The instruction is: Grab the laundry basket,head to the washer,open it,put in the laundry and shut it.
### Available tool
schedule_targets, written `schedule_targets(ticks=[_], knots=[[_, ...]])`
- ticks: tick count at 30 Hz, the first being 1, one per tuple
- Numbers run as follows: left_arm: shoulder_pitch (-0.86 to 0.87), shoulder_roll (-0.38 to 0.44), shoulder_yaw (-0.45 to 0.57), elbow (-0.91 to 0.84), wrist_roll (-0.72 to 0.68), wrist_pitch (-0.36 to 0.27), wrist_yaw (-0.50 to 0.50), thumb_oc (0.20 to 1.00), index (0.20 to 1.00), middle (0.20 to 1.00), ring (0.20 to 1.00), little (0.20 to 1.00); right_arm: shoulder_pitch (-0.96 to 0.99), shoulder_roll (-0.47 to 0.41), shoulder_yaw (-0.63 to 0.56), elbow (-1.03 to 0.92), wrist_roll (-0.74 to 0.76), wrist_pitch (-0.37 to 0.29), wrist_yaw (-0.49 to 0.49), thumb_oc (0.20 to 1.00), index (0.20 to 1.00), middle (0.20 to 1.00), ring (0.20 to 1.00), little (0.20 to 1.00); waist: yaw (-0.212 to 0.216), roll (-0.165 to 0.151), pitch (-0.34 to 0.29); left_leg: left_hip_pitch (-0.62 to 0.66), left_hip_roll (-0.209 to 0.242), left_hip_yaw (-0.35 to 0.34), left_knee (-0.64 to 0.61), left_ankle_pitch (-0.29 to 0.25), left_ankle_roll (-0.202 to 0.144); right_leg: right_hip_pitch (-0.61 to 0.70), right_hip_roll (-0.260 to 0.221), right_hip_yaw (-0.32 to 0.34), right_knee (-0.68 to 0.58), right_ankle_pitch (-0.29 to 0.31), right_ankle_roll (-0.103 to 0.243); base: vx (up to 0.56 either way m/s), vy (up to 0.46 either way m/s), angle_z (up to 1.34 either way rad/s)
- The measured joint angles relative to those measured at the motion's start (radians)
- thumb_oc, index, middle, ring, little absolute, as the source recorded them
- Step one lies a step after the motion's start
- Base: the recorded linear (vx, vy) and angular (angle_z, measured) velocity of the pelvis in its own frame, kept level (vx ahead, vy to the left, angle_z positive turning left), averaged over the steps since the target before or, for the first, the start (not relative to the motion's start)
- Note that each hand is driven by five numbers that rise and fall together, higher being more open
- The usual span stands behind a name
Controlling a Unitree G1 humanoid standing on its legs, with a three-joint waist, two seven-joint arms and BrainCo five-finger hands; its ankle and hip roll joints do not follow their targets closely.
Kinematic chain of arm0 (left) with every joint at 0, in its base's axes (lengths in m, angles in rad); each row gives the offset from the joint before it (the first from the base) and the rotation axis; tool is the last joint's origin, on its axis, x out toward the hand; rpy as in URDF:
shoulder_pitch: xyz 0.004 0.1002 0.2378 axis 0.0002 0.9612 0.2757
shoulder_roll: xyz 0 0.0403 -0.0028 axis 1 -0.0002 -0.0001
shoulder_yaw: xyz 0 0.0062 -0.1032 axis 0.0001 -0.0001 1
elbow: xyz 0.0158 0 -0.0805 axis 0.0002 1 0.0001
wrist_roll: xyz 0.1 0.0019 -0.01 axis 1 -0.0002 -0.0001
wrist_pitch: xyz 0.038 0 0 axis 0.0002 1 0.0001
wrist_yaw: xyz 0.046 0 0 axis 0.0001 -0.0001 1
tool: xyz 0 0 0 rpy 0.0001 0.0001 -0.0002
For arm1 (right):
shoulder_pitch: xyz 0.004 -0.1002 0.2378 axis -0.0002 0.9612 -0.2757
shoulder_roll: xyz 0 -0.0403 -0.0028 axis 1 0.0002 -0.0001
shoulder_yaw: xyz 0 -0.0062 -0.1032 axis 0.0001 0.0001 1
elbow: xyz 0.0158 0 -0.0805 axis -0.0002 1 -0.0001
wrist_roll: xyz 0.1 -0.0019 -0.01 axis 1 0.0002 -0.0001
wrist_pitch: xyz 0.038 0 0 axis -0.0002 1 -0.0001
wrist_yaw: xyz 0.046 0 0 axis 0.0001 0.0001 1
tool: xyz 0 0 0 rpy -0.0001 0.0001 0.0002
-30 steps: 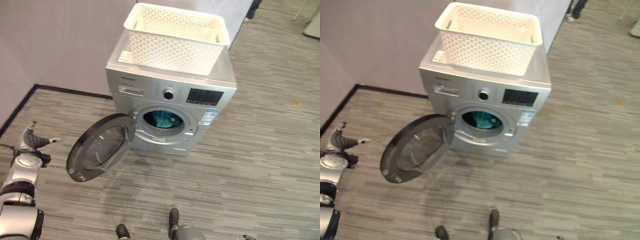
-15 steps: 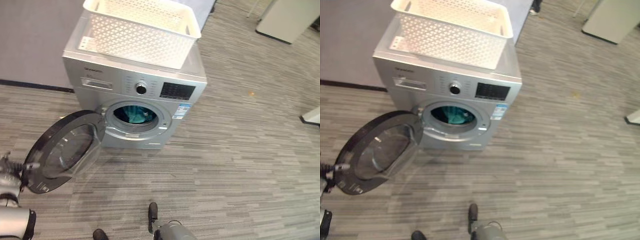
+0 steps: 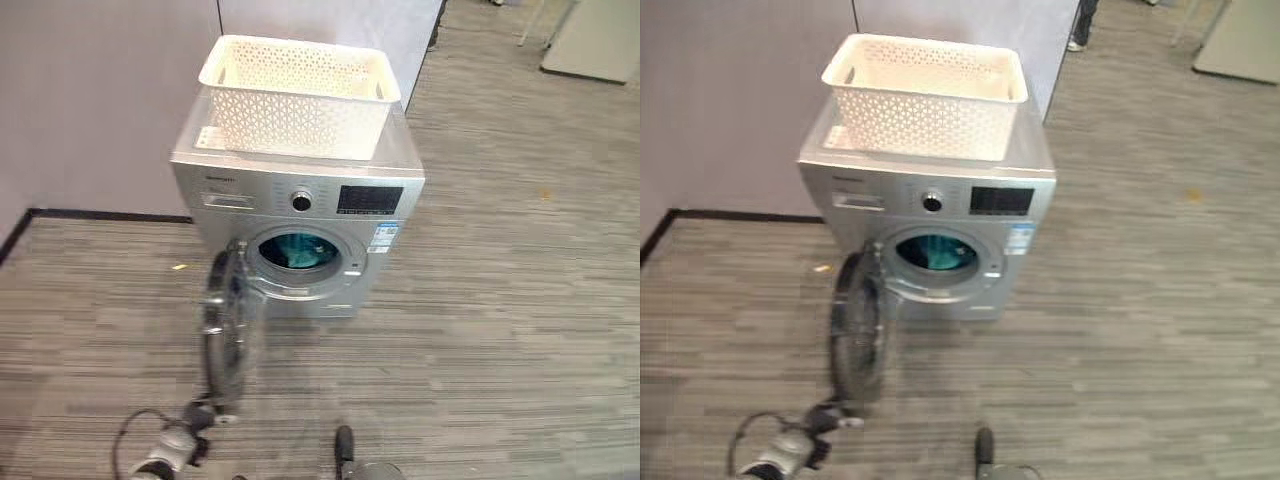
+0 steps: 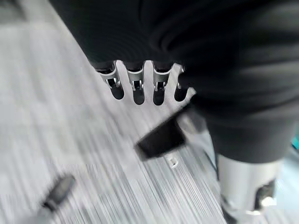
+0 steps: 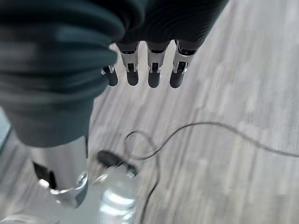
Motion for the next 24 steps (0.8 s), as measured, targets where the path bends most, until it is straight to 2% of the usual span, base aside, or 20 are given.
schedule_targets(ticks=[2, 4, 6, 7, 8, 9, 12, 14, 16, 18, 19, 20, 21, 22, 24], knots=[[0.000, -0.003, -0.088, -0.121, -0.006, -0.022, -0.017, 1.000, 1.000, 1.000, 1.000, 1.000, 0.000, 0.003, -0.015, -0.003, 0.001, 0.002, -0.005, 1.000, 1.000, 1.000, 1.000, 1.000, -0.002, -0.003, 0.006, -0.004, 0.001, -0.013, -0.001, -0.001, 0.001, 0.000, -0.004, -0.007, 0.003, -0.002, 0.003, -0.03, -0.018, 0.23], [-0.157, -0.110, -0.310, -0.134, -0.024, -0.027, -0.019, 1.000, 1.000, 1.000, 1.000, 1.000, -0.047, 0.047, 0.017, 0.060, 0.001, 0.014, -0.036, 1.000, 1.000, 1.000, 1.000, 1.000, -0.010, -0.003, 0.007, -0.016, -0.008, -0.045, 0.001, 0.003, 0.010, -0.002, -0.020, -0.036, 0.016, -0.009, 0.006, -0.02, -0.025, 0.38], [-0.309, -0.223, -0.433, -0.119, -0.027, -0.040, -0.017, 1.000, 1.000, 1.000, 1.000, 1.000, -0.115, 0.081, 0.076, 0.096, 0.000, 0.030, -0.053, 1.000, 1.000, 1.000, 1.000, 1.000, -0.021, -0.015, 0.015, -0.024, -0.016, -0.048, -0.004, 0.003, 0.013, -0.018, -0.033, -0.035, 0.036, -0.013, 0.011, -0.02, -0.020, 0.02], [-0.359, -0.273, -0.438, -0.135, -0.027, -0.074, -0.018, 1.000, 1.000, 1.000, 1.000, 1.000, -0.137, 0.092, 0.086, 0.075, 0.001, 0.019, -0.054, 1.000, 1.000, 1.000, 1.000, 1.000, -0.045, -0.018, 0.020, -0.020, -0.019, -0.044, -0.002, 0.006, 0.019, -0.021, -0.036, -0.028, 0.042, -0.013, 0.012, -0.01, -0.041, -0.07], [-0.451, -0.329, -0.527, -0.172, -0.036, -0.064, -0.012, 1.000, 1.000, 1.000, 1.000, 1.000, -0.149, 0.101, 0.090, 0.044, 0.007, 0.018, -0.077, 1.000, 1.000, 1.000, 1.000, 1.000, -0.083, -0.018, 0.022, -0.019, -0.020, -0.043, 0.004, 0.003, 0.023, -0.019, -0.035, -0.029, 0.042, -0.015, 0.014, 0.00, -0.055, -0.05], [-0.501, -0.345, -0.600, -0.201, -0.039, -0.070, -0.017, 1.000, 1.000, 1.000, 1.000, 1.000, -0.153, 0.103, 0.100, 0.048, 0.017, 0.023, -0.085, 1.000, 1.000, 1.000, 1.000, 1.000, -0.085, -0.013, 0.021, -0.019, -0.022, -0.043, 0.001, 0.003, 0.024, -0.021, -0.035, -0.027, 0.046, -0.017, 0.017, 0.01, -0.042, -0.08], [-0.553, -0.411, -0.644, -0.366, -0.081, -0.133, -0.078, 1.000, 1.000, 1.000, 1.000, 1.000, -0.161, 0.096, 0.104, -0.002, 0.046, 0.014, -0.106, 1.000, 1.000, 1.000, 1.000, 1.000, -0.114, 0.010, 0.020, -0.014, -0.018, -0.019, 0.003, 0.000, 0.026, -0.036, -0.032, -0.003, 0.056, -0.024, 0.018, 0.03, -0.038, -0.26], [-0.548, -0.394, -0.668, -0.410, -0.088, -0.148, -0.109, 1.000, 1.000, 1.000, 1.000, 1.000, -0.160, 0.089, 0.094, -0.007, 0.065, 0.016, -0.112, 1.000, 1.000, 1.000, 1.000, 1.000, -0.118, 0.029, 0.022, -0.010, -0.015, -0.019, 0.008, -0.001, 0.026, -0.031, -0.019, -0.001, 0.057, -0.026, 0.016, 0.02, -0.047, -0.07], [-0.511, -0.350, -0.662, -0.374, -0.086, -0.157, -0.128, 1.000, 1.000, 1.000, 1.000, 1.000, -0.158, 0.077, 0.082, -0.004, 0.081, 0.015, -0.124, 1.000, 1.000, 1.000, 1.000, 1.000, -0.112, 0.054, 0.038, 0.003, -0.007, -0.024, 0.008, -0.002, 0.028, -0.017, -0.017, -0.002, 0.061, -0.041, 0.016, 0.01, -0.069, -0.01], [-0.408, -0.320, -0.543, -0.190, -0.082, -0.168, -0.116, 1.000, 1.000, 1.000, 1.000, 1.000, -0.143, 0.061, 0.065, 0.010, 0.081, 0.006, -0.132, 1.000, 1.000, 1.000, 1.000, 1.000, -0.101, 0.086, 0.045, 0.014, 0.003, -0.027, 0.006, -0.002, 0.028, -0.014, -0.013, -0.006, 0.078, -0.056, 0.009, -0.02, -0.051, 0.07], [-0.360, -0.294, -0.478, -0.058, -0.068, -0.138, -0.095, 1.000, 1.000, 1.000, 1.000, 1.000, -0.142, 0.062, 0.054, 0.039, 0.081, 0.007, -0.133, 1.000, 1.000, 1.000, 1.000, 1.000, -0.091, 0.109, 0.048, 0.013, 0.009, -0.035, 0.008, -0.002, 0.028, -0.013, -0.011, -0.019, 0.088, -0.063, 0.005, -0.03, -0.042, 0.28], [-0.283, -0.181, -0.429, 0.040, -0.033, -0.101, -0.079, 1.000, 1.000, 1.000, 1.000, 1.000, -0.139, 0.061, 0.050, 0.072, 0.081, 0.009, -0.133, 1.000, 1.000, 1.000, 1.000, 1.000, -0.082, 0.135, 0.060, -0.001, 0.016, -0.055, 0.015, -0.004, 0.031, -0.021, -0.009, -0.032, 0.110, -0.080, -0.003, -0.03, -0.037, 0.32], [-0.229, -0.115, -0.354, 0.056, -0.023, -0.105, -0.077, 1.000, 1.000, 1.000, 1.000, 1.000, -0.139, 0.061, 0.040, 0.092, 0.082, 0.011, -0.131, 1.000, 1.000, 1.000, 1.000, 1.000, -0.077, 0.148, 0.071, -0.001, 0.017, -0.063, 0.015, -0.003, 0.030, -0.024, -0.009, -0.041, 0.125, -0.089, -0.001, -0.04, -0.040, 0.26], [-0.199, -0.083, -0.304, 0.075, -0.022, -0.099, -0.069, 1.000, 1.000, 1.000, 1.000, 1.000, -0.140, 0.061, 0.028, 0.098, 0.082, 0.012, -0.132, 1.000, 1.000, 1.000, 1.000, 1.000, -0.072, 0.150, 0.071, -0.003, 0.021, -0.062, 0.016, -0.003, 0.030, -0.035, -0.009, -0.043, 0.143, -0.099, -0.009, -0.03, -0.023, 0.15], [-0.137, 0.017, -0.167, 0.165, 0.035, -0.087, -0.043, 1.000, 1.000, 1.000, 1.000, 1.000, -0.126, 0.061, 0.003, 0.145, 0.082, 0.023, -0.128, 1.000, 1.000, 1.000, 1.000, 1.000, -0.029, 0.164, 0.067, 0.000, 0.019, -0.081, 0.017, -0.004, 0.030, -0.048, -0.017, -0.051, 0.194, -0.139, -0.008, -0.02, 0.001, 0.21]])
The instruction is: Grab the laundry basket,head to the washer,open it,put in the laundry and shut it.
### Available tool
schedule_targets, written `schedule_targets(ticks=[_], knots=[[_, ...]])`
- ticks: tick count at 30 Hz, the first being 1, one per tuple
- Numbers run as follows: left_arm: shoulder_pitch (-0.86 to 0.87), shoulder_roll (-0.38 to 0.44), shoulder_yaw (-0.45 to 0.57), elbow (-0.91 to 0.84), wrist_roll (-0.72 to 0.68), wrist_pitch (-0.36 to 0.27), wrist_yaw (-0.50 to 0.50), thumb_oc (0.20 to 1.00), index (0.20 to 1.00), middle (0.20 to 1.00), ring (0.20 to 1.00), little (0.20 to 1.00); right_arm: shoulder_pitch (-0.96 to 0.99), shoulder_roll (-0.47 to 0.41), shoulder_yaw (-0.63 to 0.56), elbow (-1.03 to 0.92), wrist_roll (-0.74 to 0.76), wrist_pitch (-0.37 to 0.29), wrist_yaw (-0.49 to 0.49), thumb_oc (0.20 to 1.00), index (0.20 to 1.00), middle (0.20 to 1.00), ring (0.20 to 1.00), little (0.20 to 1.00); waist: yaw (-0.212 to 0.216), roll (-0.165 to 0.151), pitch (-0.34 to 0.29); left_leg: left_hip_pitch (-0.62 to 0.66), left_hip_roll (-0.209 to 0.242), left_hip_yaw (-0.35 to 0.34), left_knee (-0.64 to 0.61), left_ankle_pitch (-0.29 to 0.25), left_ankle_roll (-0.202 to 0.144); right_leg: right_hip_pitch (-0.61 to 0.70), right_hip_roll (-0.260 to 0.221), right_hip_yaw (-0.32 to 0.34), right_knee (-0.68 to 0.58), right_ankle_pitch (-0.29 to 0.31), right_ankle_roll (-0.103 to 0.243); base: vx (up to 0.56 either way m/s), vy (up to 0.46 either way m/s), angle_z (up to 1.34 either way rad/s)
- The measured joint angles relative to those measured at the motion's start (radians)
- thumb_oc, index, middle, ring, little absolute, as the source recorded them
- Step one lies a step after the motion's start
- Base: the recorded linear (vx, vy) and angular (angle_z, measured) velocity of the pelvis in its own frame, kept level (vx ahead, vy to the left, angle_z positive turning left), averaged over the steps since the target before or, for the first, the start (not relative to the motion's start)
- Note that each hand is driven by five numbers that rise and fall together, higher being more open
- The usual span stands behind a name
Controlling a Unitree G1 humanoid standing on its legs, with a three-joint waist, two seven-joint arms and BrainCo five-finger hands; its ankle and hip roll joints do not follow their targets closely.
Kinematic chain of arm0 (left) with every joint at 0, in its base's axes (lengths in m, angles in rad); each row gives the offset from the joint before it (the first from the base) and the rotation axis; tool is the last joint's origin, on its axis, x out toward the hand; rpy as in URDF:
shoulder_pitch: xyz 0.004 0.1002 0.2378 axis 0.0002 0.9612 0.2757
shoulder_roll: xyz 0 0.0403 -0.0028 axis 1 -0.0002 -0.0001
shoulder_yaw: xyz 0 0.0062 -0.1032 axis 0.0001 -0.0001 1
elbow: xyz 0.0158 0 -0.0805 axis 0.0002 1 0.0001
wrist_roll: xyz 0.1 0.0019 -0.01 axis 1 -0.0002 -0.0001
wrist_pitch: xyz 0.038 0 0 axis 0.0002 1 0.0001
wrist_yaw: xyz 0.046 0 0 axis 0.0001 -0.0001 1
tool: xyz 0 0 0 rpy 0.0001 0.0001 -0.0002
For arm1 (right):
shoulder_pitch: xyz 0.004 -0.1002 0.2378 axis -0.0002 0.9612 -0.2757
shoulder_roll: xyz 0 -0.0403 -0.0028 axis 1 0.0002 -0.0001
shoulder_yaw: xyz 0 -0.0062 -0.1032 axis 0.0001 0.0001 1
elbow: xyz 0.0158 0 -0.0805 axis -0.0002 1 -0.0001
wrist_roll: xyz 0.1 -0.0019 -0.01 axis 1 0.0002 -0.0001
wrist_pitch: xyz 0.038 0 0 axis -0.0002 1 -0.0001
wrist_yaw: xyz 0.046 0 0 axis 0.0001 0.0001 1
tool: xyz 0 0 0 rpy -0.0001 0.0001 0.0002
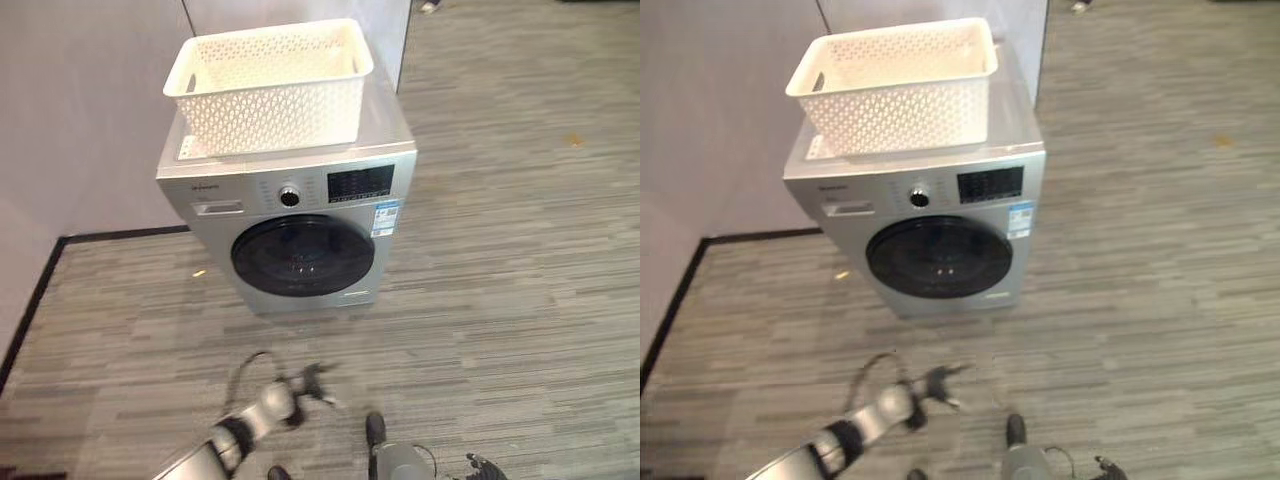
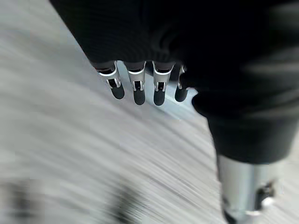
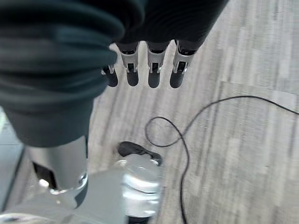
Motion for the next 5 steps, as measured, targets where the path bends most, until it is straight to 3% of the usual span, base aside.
schedule_targets(ticks=[5], knots=[[0.050, 0.030, 0.125, 0.153, 0.100, 0.025, 0.061, 1.000, 1.000, 1.000, 1.000, 1.000, -0.033, -0.005, -0.066, 0.000, 0.000, -0.002, 0.020, 1.000, 1.000, 1.000, 1.000, 1.000, 0.029, -0.005, -0.010, 0.012, -0.017, -0.006, 0.011, -0.005, 0.005, -0.017, -0.022, -0.001, 0.080, -0.045, 0.000, 0.01, 0.019, 0.08]])
